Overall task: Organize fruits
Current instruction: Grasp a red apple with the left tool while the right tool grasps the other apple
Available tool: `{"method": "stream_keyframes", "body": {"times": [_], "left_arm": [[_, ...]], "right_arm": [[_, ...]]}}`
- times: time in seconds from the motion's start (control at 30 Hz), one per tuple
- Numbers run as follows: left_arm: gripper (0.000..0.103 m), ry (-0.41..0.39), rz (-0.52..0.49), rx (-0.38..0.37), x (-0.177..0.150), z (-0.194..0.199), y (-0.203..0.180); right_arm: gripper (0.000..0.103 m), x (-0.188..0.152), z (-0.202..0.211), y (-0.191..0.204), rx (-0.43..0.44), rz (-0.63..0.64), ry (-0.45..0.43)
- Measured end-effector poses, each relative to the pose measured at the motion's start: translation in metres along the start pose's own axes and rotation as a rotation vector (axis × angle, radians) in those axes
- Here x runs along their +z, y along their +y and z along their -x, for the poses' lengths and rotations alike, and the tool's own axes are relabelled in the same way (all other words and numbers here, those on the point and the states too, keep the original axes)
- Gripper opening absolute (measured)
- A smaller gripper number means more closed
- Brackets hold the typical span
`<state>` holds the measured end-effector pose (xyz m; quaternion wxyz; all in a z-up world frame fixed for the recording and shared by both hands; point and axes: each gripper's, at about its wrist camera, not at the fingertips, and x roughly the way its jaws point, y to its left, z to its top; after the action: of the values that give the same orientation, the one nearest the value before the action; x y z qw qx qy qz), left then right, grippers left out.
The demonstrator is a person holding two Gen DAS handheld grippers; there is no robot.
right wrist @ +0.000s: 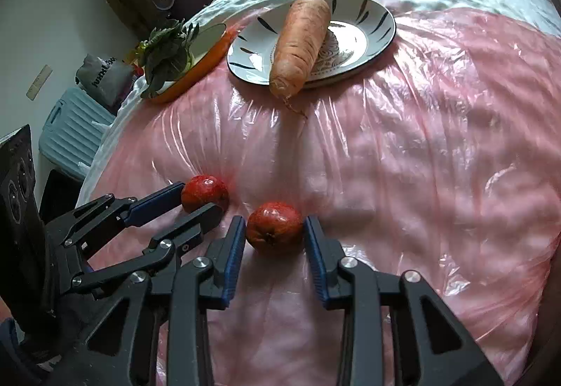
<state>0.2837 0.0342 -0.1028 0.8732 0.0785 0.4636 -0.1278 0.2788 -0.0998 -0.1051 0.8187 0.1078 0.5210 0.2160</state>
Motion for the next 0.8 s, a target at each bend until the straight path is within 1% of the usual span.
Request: {"method": "stream_keyframes", "body": {"times": [0.17,0.33,0.53,0.8], "left_arm": [[0.03,0.009,0.001,-0.014,0.002,-0.004,0.002],[0.029,0.005,0.022,-0.029,0.005,-0.001,0.005],[0.029,-0.009,0.031,-0.025,0.004,0.008,0.005],[0.029,-0.031,0.049,-0.016,0.004,0.028,0.004]], "right_arm": [[0.057,-0.001,-0.005,-0.007,0.026,-0.038,0.012],[0.056,-0.002,0.001,-0.008,0.041,-0.042,0.003],[0.056,-0.003,0.017,-0.008,0.049,-0.032,-0.024],[0.056,-0.008,0.042,-0.002,0.027,-0.007,-0.059]]}}
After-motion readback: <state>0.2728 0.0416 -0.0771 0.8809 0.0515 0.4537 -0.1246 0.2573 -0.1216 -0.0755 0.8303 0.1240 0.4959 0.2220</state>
